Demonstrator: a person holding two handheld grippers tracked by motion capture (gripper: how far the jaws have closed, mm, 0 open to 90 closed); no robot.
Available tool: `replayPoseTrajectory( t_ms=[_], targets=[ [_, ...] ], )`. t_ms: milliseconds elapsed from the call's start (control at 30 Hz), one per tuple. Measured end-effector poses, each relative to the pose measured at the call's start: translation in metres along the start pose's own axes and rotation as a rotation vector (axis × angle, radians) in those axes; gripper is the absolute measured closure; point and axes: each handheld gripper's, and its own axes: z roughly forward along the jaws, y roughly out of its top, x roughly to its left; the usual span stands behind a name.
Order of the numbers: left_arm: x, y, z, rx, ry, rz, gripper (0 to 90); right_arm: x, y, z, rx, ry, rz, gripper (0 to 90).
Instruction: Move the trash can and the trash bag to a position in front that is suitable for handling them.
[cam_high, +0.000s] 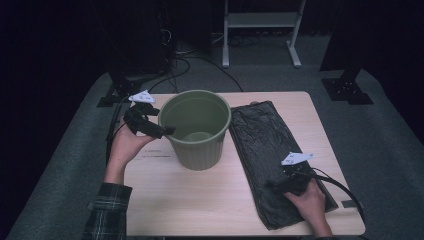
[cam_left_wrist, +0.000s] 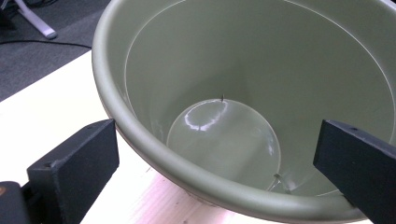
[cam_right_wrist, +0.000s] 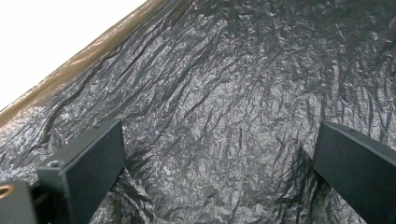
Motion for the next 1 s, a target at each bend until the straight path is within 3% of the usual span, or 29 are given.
replayPoseTrajectory(
  t_ms=[667, 1000],
  targets=[
    [-0.046, 0.008, 0.010, 0.015, -0.066, 0.069, 0.0, 0.000, 0.000, 0.000, 0.000, 0.000, 0.000, 1.0],
    [-0.079, 0.008, 0.013, 0.001, -0.122, 0.105, 0.0, 0.000, 0.000, 0.000, 0.000, 0.000, 0.000, 1.0]
  ],
)
